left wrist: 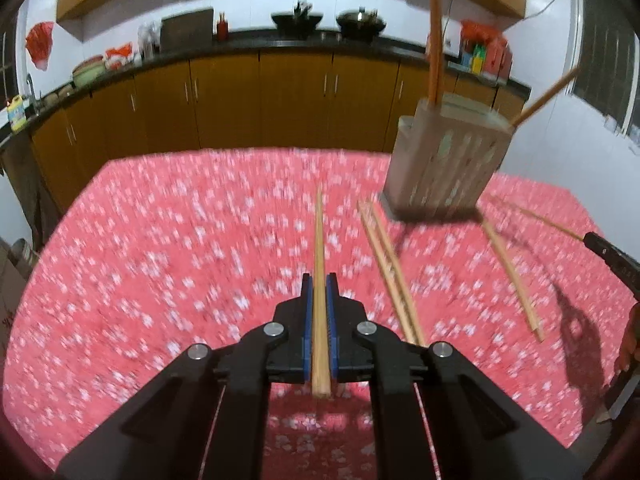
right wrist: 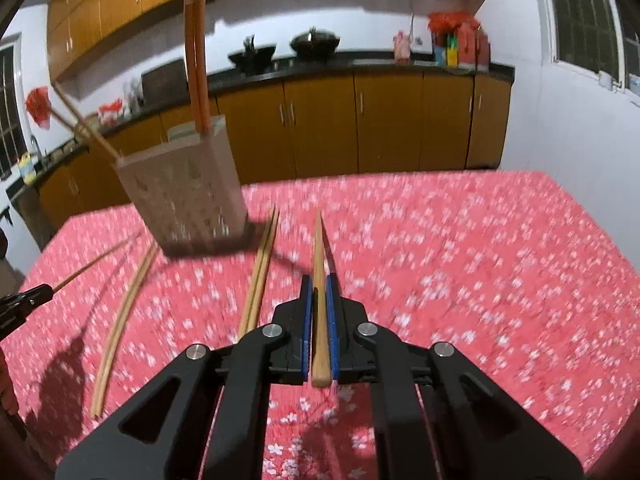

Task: Organize utensils
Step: 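Lift the left tool's chopstick over the holder while the right tool carries its chopstick there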

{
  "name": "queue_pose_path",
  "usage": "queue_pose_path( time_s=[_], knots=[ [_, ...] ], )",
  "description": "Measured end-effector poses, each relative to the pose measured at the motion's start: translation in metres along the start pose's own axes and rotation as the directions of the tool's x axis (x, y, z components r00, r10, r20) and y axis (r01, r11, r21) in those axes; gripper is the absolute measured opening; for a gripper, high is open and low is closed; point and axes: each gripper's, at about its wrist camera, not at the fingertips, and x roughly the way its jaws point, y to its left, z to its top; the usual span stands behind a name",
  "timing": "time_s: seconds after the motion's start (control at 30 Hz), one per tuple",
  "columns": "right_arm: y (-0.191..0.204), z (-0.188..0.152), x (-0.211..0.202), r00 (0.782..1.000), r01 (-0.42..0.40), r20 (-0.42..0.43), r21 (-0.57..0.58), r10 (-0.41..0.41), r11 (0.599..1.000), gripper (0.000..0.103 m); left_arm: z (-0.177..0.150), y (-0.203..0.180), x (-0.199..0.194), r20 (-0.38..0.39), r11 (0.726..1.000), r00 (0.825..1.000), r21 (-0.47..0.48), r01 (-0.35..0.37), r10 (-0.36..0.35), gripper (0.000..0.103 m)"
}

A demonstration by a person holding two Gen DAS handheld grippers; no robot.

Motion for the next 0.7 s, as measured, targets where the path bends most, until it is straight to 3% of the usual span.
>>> queue_pose_path(
  time_s=[0.37,0.7],
  knots=[
    [0.0,0.029,-0.036,0.991,-0.02,0.136,0.009,0.018,1.0,0.008,0.048,0.001,-0.059,0.214,0.999,0.977,-0.035,0.029,-0.021,0.008],
    [0.003,0.051,-0.059,0.977,-0.069,0.204,0.006,0.066,0.998,0.008,0.076,-0.014,-0.082,0.283,0.997,0.956,0.001,0.081,-0.078,0.008]
  ],
)
